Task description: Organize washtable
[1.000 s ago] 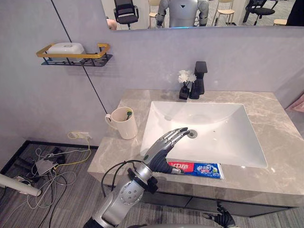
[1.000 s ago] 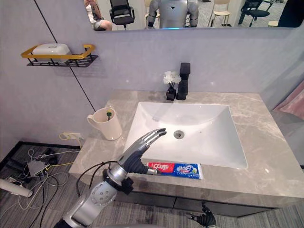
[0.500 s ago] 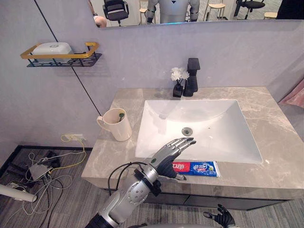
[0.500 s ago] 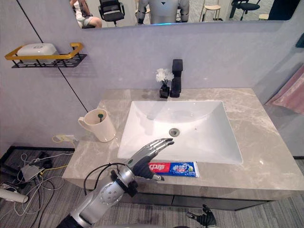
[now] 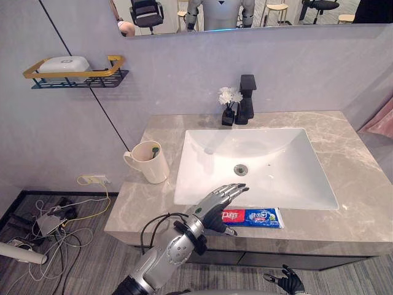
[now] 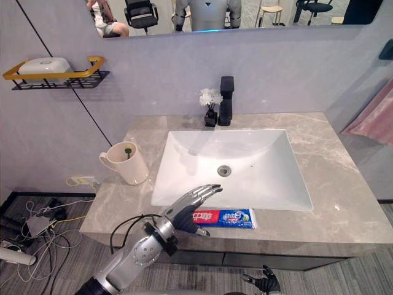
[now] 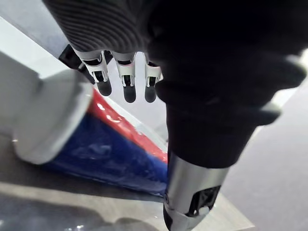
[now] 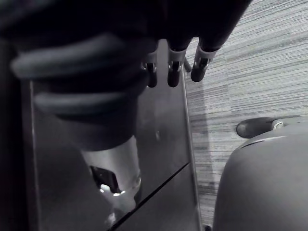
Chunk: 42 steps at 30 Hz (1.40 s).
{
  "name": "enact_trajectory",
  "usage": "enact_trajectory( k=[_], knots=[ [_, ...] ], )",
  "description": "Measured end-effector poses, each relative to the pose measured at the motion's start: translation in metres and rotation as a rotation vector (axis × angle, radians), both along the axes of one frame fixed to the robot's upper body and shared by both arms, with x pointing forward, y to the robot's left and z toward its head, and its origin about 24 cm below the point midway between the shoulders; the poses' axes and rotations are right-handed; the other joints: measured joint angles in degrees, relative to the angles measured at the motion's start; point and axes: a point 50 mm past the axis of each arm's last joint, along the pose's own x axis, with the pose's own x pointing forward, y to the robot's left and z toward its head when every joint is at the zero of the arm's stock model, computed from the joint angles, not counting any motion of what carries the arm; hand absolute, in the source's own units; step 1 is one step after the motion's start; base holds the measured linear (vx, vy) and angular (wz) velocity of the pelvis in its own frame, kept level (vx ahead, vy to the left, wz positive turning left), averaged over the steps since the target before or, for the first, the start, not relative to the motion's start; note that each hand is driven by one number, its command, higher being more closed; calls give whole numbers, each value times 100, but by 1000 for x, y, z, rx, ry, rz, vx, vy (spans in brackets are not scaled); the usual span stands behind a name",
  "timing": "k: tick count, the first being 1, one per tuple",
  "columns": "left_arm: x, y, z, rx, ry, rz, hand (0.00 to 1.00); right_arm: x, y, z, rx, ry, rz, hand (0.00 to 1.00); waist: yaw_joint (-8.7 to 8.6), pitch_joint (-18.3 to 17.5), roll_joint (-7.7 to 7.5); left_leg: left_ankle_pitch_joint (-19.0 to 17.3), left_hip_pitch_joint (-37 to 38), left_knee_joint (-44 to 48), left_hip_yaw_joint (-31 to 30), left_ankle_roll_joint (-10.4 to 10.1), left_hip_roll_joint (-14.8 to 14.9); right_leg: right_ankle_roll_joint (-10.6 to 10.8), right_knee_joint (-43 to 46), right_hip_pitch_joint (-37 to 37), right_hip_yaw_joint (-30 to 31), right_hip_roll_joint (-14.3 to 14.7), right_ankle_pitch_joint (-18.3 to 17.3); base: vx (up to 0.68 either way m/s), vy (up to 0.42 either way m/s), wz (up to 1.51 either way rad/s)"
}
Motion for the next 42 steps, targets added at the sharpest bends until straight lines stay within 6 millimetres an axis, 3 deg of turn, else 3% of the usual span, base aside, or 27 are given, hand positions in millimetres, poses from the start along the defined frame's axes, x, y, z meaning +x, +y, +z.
enact_trajectory(
  k=[32, 33, 42],
  knots=[
    [3, 21, -7, 99, -1, 85, 0, 1, -1, 0, 13, 0, 11, 0, -1, 32, 67, -2, 18, -23, 44, -3, 10, 0, -1, -10, 44, 6, 0, 0, 0, 0],
    [3, 21, -8, 102, 0, 84, 100, 1, -1, 0, 12, 0, 12, 0, -1, 33, 70, -2, 18, -23, 45, -3, 10, 0, -1, -11, 45, 6, 0, 0, 0, 0],
    [7, 22, -14, 151, 34, 61, 100, 1, -3, 1, 9, 8, 15, 0, -19, 38, 96, -3, 18, -26, 59, -4, 12, 0, -5, -20, 61, 9, 0, 0, 0, 0]
  ],
)
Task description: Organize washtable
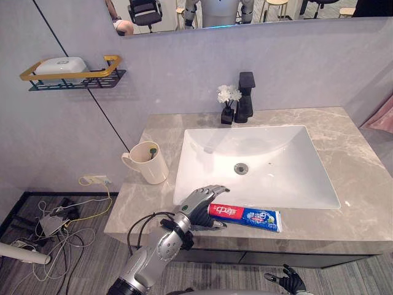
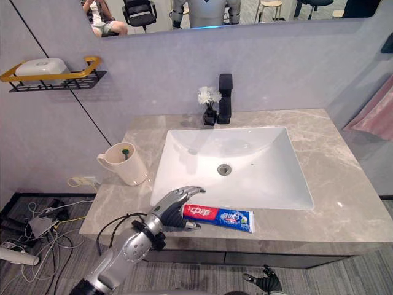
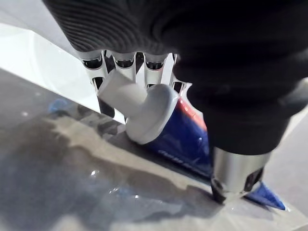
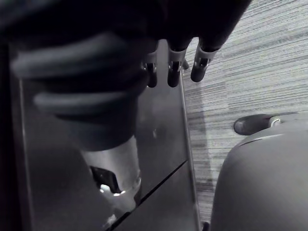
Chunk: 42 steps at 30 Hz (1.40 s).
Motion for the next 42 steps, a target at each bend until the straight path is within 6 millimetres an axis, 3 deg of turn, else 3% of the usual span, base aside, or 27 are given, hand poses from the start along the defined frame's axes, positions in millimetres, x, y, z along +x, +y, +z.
enact_trajectory(
  k=[10, 18, 30, 36, 37, 42],
  knots=[
    [9, 3, 8, 19, -33, -13, 100, 4, -1, 1, -3, -8, 9, 0, -155, 26, 52, -4, 0, -10, -38, -1, -4, 0, -4, -61, 120, -4, 0, 2, -4, -7],
    [5, 5, 4, 17, -1, -21, 100, 4, -2, 1, -4, -8, 8, 0, -158, 20, 62, -8, 0, 4, -52, -2, 1, 15, 18, -66, 118, -6, 15, -34, -7, 0],
    [3, 17, 2, -73, 8, 131, 100, -18, -4, 0, 17, 0, -127, 0, -140, 21, 34, -16, -2, -23, 149, -13, 62, 19, 10, -173, 313, 36, 88, -27, -10, -9],
    [4, 12, 35, -226, -116, 178, 100, -17, -13, 15, -37, -103, -220, 0, -75, -22, -138, -101, 16, 24, 429, -34, 162, -1, 40, -291, 582, 113, 109, -16, -11, -23],
    [3, 10, 44, -261, -151, 179, 100, -16, -18, 20, -58, -135, -242, 0, -34, -69, -118, -129, 11, 59, 504, -31, 195, -1, 64, -320, 636, 112, 109, 0, 1, -28],
    [0, 8, 73, -392, -256, 206, 100, -6, -29, 55, -133, -316, -259, 0, -36, -123, -291, -304, 6, 281, 666, -33, 229, 0, 91, -323, 800, 165, 109, 2, 10, -20]
  ],
)
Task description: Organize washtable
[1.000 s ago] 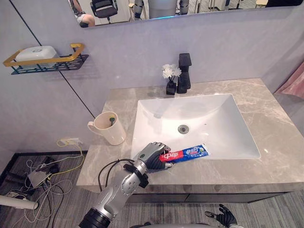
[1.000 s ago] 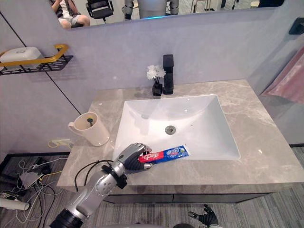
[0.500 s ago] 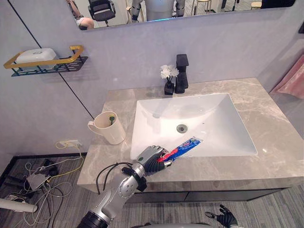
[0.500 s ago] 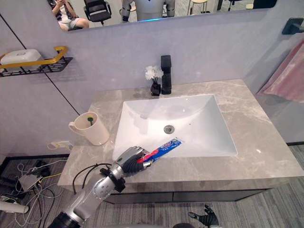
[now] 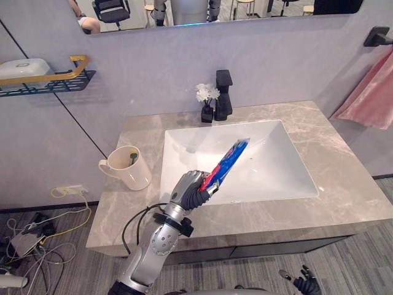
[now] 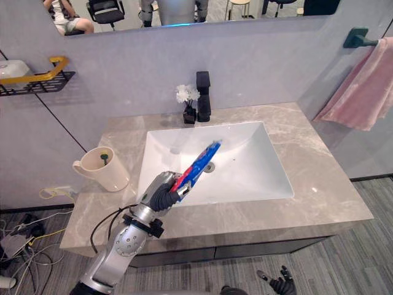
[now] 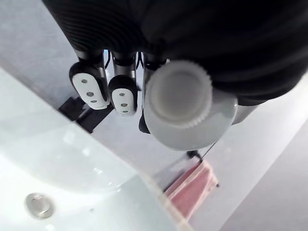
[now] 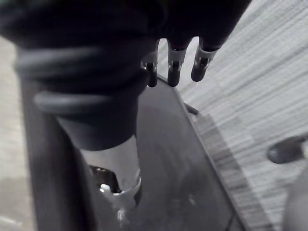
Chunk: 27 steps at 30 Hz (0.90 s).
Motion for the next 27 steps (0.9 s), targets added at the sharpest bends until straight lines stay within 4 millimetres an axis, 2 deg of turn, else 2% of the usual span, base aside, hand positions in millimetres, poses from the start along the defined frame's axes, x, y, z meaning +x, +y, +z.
enact_trajectory(
  k=[2, 5, 9, 14, 16, 18, 20, 21, 25, 27],
  knots=[
    [-1, 2, 5, -9, -19, 8, 100, 5, -3, 13, -31, -60, -10, 0, 21, -40, -66, -33, 4, 34, 80, -7, 62, 0, 18, -22, 65, 23, 0, 0, -8, -19],
    [-2, 7, 8, -33, -24, 23, 100, 15, -13, 44, -109, -184, -10, 0, 36, -51, -88, -95, -10, 129, 197, -10, 89, 15, 75, -70, 147, 40, -10, -7, 2, -16],
    [-9, 9, 8, -44, -19, 29, 100, 22, -29, 99, -259, -367, 9, 0, 34, -52, -97, -168, 21, 194, 267, -7, 82, 44, 125, -92, 252, 50, -28, -2, 14, -12],
    [-11, 10, 5, -43, 11, 15, 100, 37, -41, 173, -480, -607, 90, 0, 1, -130, -216, -173, -19, 202, 315, -7, 57, 46, 177, -194, 329, 61, -29, -4, 9, -9],
    [-10, 11, 5, -41, 20, 10, 100, 46, -42, 195, -550, -701, 127, 0, -8, -130, -257, -184, -24, 229, 321, -2, 55, 48, 198, -207, 355, 62, -27, -20, 5, -6],
    [-10, 13, 5, -48, 23, 13, 100, 57, -39, 213, -590, -806, 162, 0, -18, -130, -260, -221, -59, 305, 319, 9, 52, 70, 198, -212, 374, 56, -13, -29, 10, -4],
    [-10, 14, 6, -56, 18, 7, 100, 77, -31, 234, -567, -974, 220, 0, -14, -145, -239, -241, -154, 376, 256, 42, 10, 110, 182, -247, 344, 14, 15, -42, 19, 6],
    [-10, 14, 6, -57, 16, 4, 100, 80, -29, 237, -560, -996, 231, 0, -12, -149, -234, -241, -168, 380, 244, 44, 4, 116, 178, -255, 338, 8, 19, -40, 20, 13],
    [-11, 4, 10, -91, 12, -60, 100, 112, 0, 263, -369, -1274, 396, 0, 63, -191, -166, -216, -320, 417, 21, 86, -119, 163, 115, -257, 146, -115, 52, -24, 25, 23],
    [-10, -2, 13, -100, 0, -89, 100, 124, 15, 268, -267, -1343, 467, 0, 87, -193, -163, -205, -410, 469, -102, 103, -157, 172, 111, -257, 25, -149, 57, -9, 12, 34]
  ],
)
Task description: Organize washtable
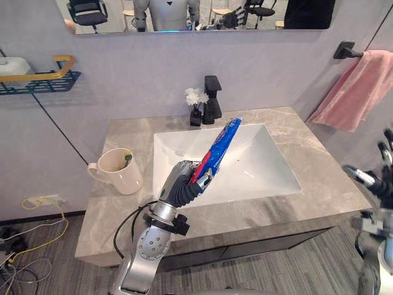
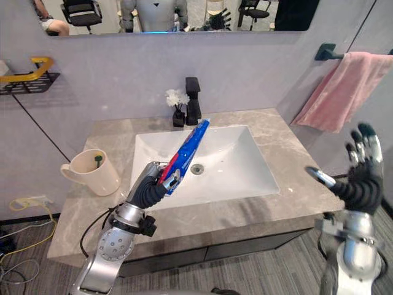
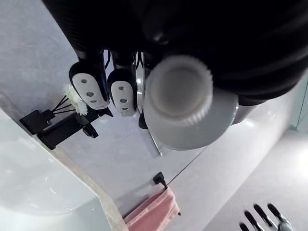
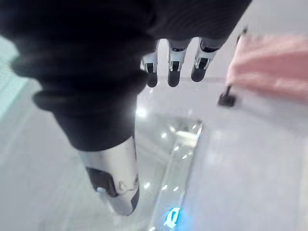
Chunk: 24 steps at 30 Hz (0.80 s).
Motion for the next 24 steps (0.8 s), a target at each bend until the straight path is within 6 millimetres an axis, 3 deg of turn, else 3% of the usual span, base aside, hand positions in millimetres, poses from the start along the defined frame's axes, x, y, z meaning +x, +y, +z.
enact_trajectory(
  k=[4, 10, 24],
  knots=[
    [1, -8, 6, -17, -28, -44, 100, 15, 23, 1, 68, -15, 189, 0, 82, -5, -8, 38, -105, 25, -189, 56, -69, 4, -9, 16, -217, -62, 2, -8, 3, 27],
    [3, -20, 6, -25, -35, -90, 100, 34, 60, -29, 217, 124, 402, 0, 137, -7, -9, 106, -173, 13, -316, 155, -199, 55, -18, 21, -374, -186, 33, -28, 23, 14],
    [3, -31, -4, -31, -3, -114, 100, 42, 113, -57, 425, 253, 642, 0, 139, -71, -137, 383, -137, -326, -380, 263, -390, 133, -9, -68, -452, -353, 88, -40, 15, 4]
  ],
)
